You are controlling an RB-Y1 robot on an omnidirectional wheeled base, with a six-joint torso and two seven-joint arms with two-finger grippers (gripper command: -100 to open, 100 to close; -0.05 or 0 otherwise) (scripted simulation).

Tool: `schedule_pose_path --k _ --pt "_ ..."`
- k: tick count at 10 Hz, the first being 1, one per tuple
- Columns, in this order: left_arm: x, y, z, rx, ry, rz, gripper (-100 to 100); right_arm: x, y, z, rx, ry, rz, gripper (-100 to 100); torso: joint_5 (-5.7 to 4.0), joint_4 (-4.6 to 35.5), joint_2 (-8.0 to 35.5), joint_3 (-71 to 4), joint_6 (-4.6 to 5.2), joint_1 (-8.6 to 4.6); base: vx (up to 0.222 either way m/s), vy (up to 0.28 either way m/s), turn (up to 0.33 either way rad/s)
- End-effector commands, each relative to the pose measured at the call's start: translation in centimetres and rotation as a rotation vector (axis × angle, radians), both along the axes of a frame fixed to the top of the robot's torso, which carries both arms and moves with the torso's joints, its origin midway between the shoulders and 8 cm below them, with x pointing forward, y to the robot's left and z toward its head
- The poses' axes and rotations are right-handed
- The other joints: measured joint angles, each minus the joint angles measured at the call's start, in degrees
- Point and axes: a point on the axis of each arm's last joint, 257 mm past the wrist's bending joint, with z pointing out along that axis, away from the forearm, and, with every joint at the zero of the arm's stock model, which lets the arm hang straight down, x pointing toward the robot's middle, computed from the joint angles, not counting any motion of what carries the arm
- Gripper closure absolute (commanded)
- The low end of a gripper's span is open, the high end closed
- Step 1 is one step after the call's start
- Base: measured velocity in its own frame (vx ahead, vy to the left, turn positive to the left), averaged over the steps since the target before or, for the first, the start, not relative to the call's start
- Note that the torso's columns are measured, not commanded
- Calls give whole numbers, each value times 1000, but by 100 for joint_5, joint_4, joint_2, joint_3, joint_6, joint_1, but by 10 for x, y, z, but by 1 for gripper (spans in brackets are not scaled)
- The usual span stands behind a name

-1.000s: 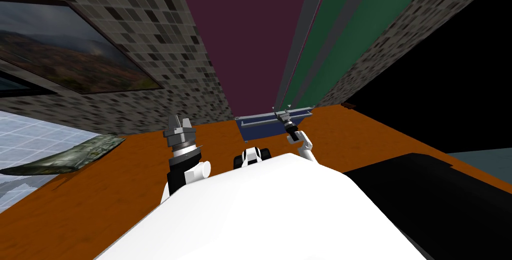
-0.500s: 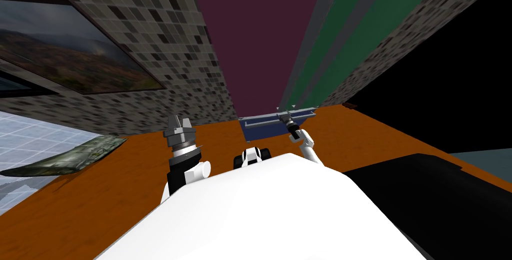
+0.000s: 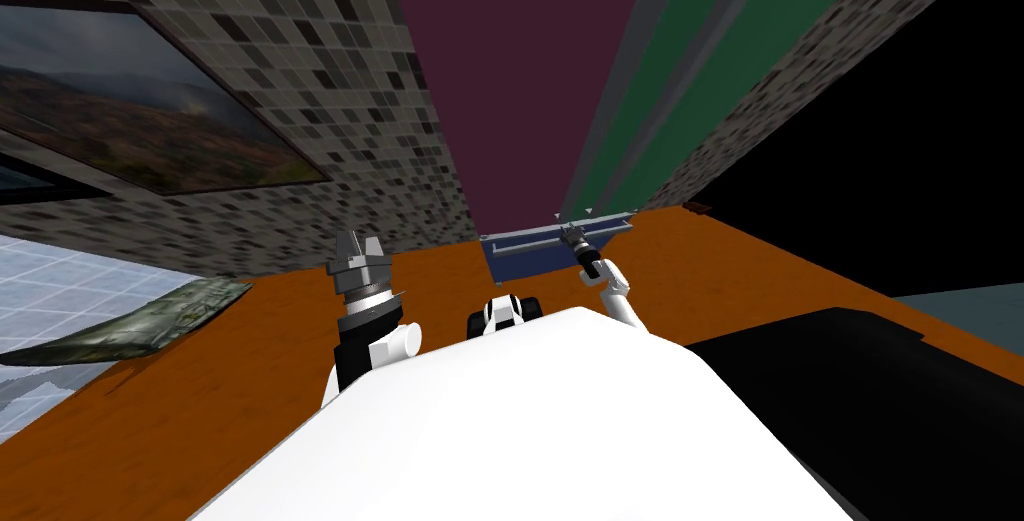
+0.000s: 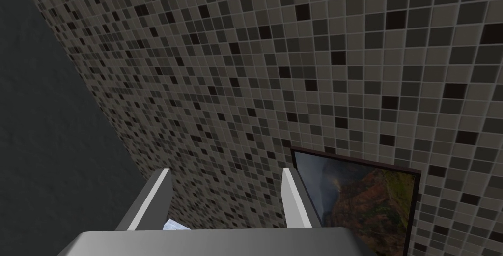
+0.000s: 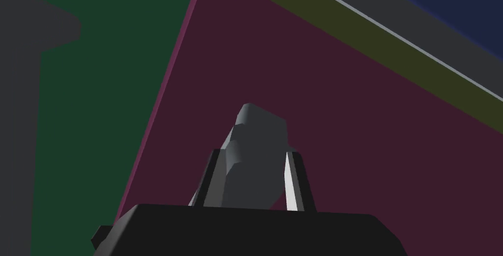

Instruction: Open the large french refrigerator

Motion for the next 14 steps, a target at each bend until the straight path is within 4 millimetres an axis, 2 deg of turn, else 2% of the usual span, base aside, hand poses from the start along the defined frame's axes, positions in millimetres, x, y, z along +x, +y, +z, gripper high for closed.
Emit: schedule_pose_path --k 1,2,8,9,10,12,14 --pt "0 0 0 0 0 0 0 -4 -15 0 -1 1 -50 100 6 2 -1 0 -2 -3 -48 185 -115" --pt "0 0 0 0 0 0 0 -6 -22 1 -1 1 -73 100 -6 2 3 2 -2 -40 -80 222 -132" --pt "0 0 0 0 0 0 0 -23 -64 2 -2 6 -216 100 -14 2 6 3 -1 -61 -91 250 -157" --pt "0 0 0 0 0 0 0 -22 -60 2 -1 5 -199 100 -10 3 3 3 0 -48 -45 116 -47" --pt "0 0 0 0 0 0 0 -9 -54 1 -25 10 -198 -100 -17 -2 -19 -10 -5 -84 -14 -79 160" --pt "0 0 0 1 0 0 0 1 -49 1 -42 14 -195 -100 -32 -4 -13 -9 2 -122 -33 -164 82" --pt "0 0 0 1 0 0 0 18 -40 1 -69 21 -187 -100 -11 1 -2 -1 -2 -53 -20 -183 120"
